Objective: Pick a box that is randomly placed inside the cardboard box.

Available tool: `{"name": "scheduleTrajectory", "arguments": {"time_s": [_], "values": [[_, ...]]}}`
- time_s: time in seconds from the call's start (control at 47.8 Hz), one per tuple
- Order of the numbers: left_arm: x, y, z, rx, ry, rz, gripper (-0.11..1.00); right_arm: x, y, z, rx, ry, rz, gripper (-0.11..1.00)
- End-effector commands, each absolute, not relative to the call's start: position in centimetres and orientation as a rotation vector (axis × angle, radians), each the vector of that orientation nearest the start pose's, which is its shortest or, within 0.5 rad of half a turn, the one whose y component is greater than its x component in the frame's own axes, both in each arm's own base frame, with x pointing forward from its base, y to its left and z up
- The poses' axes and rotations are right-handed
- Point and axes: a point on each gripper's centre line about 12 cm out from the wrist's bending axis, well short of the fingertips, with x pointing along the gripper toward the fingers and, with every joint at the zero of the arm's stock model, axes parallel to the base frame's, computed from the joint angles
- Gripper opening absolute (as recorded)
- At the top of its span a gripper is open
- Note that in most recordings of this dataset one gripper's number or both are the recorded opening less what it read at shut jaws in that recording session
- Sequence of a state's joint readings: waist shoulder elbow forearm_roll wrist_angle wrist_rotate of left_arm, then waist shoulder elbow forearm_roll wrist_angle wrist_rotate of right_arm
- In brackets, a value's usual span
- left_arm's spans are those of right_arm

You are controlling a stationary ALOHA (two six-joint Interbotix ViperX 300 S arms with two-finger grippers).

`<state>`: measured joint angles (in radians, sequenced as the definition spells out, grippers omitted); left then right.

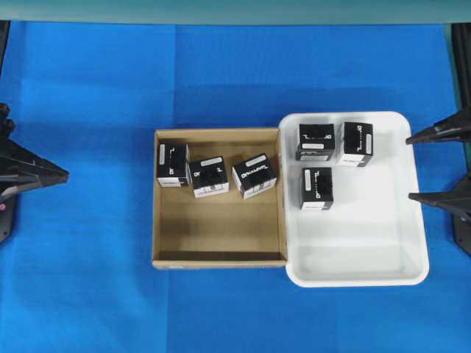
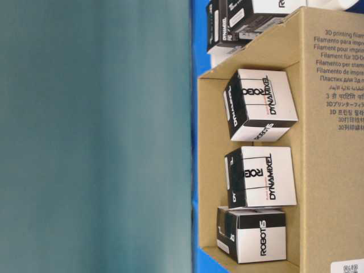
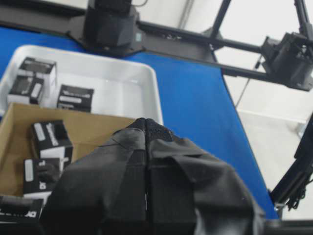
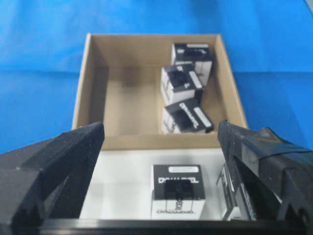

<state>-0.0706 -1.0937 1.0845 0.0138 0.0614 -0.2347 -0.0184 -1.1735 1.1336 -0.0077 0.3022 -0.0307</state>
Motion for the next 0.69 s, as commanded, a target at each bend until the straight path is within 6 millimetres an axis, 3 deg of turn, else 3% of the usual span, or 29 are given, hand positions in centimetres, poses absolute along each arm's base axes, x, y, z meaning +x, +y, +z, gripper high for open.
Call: {"name": "scheduleTrajectory", "arguments": {"time_s": [0.0,0.669], "values": [[17.94,-1.28,32.17,-0.218,0.041,-0.067,-0.07,16.1,-0.32,28.11,-0.033,0.258,-0.016,0.98],[17.78,-1.27,32.44,-0.205,0.03,-0.069,-0.07,16.11,-0.32,28.05,-0.03,0.255,-0.016,0.98]]}}
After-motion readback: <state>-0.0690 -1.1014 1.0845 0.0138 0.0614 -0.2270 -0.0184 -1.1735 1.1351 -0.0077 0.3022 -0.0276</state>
